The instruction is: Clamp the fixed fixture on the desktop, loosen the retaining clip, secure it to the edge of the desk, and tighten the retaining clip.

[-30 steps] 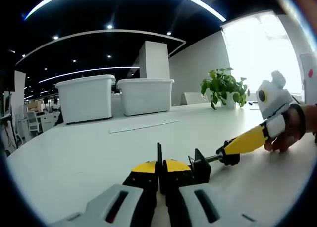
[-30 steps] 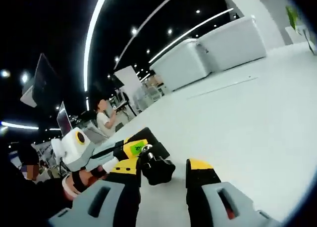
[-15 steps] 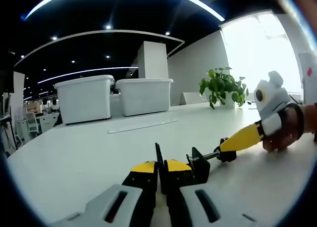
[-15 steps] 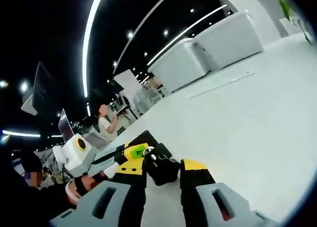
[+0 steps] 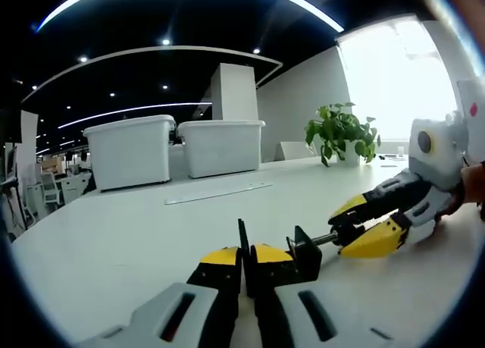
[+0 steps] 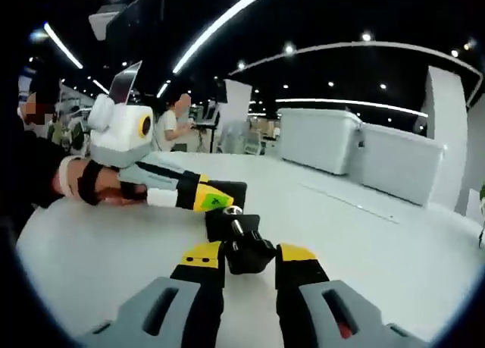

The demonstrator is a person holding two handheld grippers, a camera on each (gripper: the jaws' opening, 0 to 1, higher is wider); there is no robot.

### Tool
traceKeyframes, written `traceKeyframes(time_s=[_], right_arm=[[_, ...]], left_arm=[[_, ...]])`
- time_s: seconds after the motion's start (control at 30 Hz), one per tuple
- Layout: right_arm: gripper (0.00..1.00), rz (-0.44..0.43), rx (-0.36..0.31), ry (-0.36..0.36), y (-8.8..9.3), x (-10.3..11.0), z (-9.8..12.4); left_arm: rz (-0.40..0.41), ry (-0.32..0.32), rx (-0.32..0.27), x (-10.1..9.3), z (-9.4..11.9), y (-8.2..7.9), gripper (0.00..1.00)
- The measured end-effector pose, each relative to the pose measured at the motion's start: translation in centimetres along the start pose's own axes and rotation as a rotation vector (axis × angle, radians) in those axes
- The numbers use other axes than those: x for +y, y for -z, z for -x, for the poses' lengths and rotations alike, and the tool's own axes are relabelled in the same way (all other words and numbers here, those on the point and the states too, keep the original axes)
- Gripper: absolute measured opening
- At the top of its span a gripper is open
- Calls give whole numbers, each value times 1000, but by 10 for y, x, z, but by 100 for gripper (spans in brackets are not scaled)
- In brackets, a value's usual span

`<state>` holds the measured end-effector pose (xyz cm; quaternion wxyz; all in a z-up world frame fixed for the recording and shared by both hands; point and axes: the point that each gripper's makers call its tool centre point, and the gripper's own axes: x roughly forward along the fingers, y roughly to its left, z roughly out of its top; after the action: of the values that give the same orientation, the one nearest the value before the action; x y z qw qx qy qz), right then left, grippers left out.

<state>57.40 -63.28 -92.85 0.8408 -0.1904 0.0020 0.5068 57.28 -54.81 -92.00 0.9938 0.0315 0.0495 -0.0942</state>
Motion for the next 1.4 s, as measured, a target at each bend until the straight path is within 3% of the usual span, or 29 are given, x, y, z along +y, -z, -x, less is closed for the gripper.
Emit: traceKeyframes(time_s=[0.2, 0.27, 0.47, 0.53, 0.63, 0.8, 0.9, 0.97, 1.1, 1.2, 1.27, 1.4], right_arm=[[25, 60, 2, 15, 2, 1, 0], [25, 119, 9, 23, 3, 0, 0], [26, 103, 9, 28, 3, 3, 2], [26, 4, 34, 22, 8, 3, 2], [30, -38, 30, 27, 8, -2, 3], [33, -230, 0, -4, 1, -3, 6], [34, -398, -24, -65, -7, 5, 6], [37, -520, 4, -77, -3, 5, 5], [29, -669, 16, -50, 3, -1, -1], [28, -809, -16, -51, -2, -7, -1], [28, -881, 10, -55, 2, -8, -2], [26, -871, 8, -65, 1, -7, -2]], left_arm=[[-1, -1, 0, 0, 0, 0, 5], [0, -1, 0, 0, 0, 0, 5], [-1, -3, 1, 1, 0, 0, 5], [0, -4, 1, 1, 0, 0, 5], [-1, -3, 1, 1, 0, 0, 5], [-9, -1, 1, 0, 0, 0, 5], [-14, 0, 1, 0, 0, 0, 5], [-18, 0, 0, 0, 0, 0, 5], [-16, 0, 1, 0, 0, 0, 5], [-16, 0, 1, 0, 0, 0, 5], [-15, 1, 1, -1, 0, 0, 5], [-15, 1, 1, 0, -1, 0, 5]])
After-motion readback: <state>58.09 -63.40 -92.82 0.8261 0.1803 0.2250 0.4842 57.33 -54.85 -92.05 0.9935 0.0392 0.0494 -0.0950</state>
